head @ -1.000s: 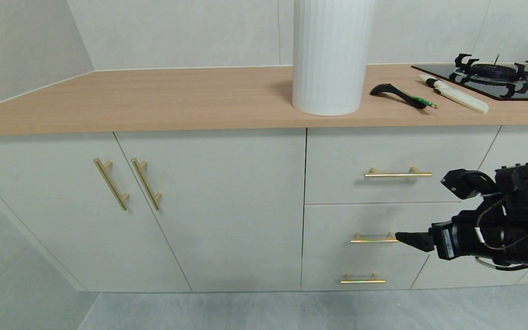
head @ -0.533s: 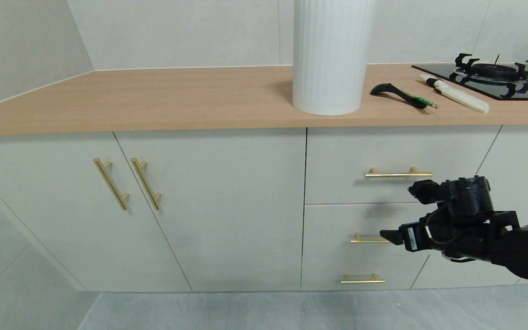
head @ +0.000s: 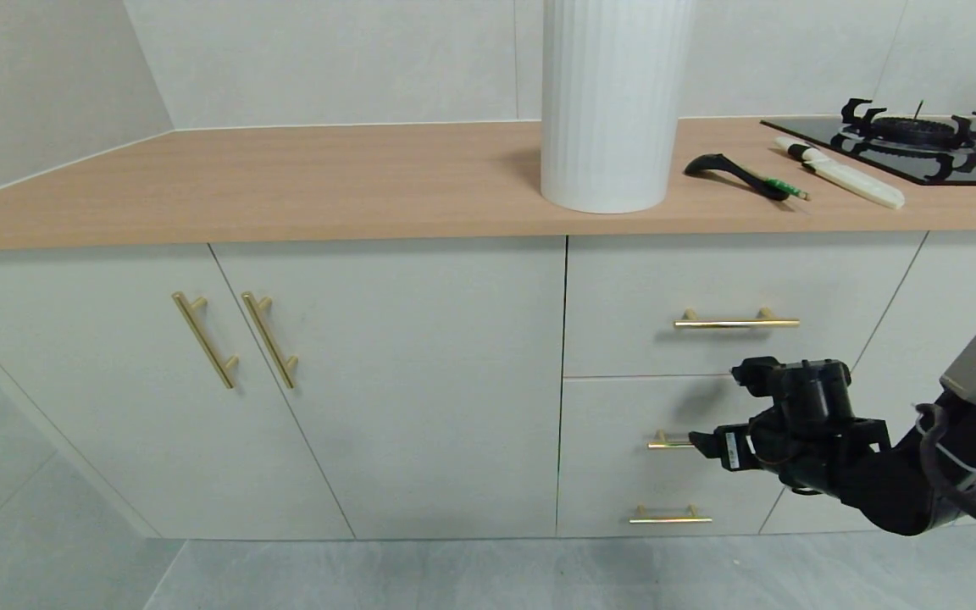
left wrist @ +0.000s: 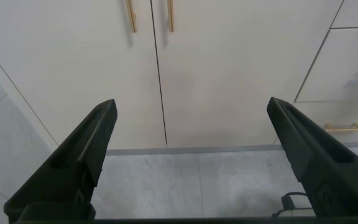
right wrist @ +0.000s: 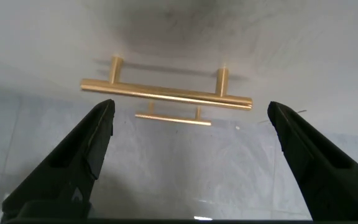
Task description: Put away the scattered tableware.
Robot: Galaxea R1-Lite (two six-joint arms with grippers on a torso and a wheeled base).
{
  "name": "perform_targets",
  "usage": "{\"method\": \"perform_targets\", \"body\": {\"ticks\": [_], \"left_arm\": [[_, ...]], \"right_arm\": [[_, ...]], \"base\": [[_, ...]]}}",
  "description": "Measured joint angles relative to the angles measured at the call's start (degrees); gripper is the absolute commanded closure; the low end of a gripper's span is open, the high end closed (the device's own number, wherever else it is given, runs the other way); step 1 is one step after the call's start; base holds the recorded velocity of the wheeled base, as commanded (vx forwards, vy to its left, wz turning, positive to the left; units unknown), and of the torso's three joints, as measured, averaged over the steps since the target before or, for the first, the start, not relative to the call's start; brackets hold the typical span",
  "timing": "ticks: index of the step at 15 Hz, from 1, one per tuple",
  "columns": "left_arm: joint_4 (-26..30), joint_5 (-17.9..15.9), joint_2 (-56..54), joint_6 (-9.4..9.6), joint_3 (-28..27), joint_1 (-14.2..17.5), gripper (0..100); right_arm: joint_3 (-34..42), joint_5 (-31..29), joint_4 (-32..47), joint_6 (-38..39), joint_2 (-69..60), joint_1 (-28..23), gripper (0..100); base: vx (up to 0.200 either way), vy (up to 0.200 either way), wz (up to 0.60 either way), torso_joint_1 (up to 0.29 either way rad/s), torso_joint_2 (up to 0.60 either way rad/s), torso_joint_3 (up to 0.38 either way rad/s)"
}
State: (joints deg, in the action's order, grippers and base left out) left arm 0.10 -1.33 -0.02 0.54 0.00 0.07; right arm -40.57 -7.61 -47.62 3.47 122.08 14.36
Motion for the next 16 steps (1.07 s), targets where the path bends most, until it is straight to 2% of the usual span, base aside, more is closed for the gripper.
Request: {"method": "perform_targets", "body": {"ticks": [4,8,11,16], "left_arm": [[0.0,0.0,0.0,0.00,0.0,0.0,0],[0.0,0.0,0.0,0.00,0.0,0.0,0],[0.0,0.0,0.0,0.00,0.0,0.0,0],[0.0,0.0,0.0,0.00,0.0,0.0,0]], "right_arm": [[-1.5,-0.5,-2.0,1.4,3.6,0.0,0],[-5.0,-4.2,-2.4,3.2,7.2,0.0,0],[-6.5,-5.5,-5.6,3.2,9.9,0.1,0],[-6.8,-5.8,-6.5,3.1,12.4,0.0,0]], "base": [[0.000,0.000,0.00,0.000,0.00,0.000],[0.000,0.000,0.00,0.000,0.00,0.000],[0.000,0.000,0.00,0.000,0.00,0.000],[0.000,0.000,0.00,0.000,0.00,0.000]]}}
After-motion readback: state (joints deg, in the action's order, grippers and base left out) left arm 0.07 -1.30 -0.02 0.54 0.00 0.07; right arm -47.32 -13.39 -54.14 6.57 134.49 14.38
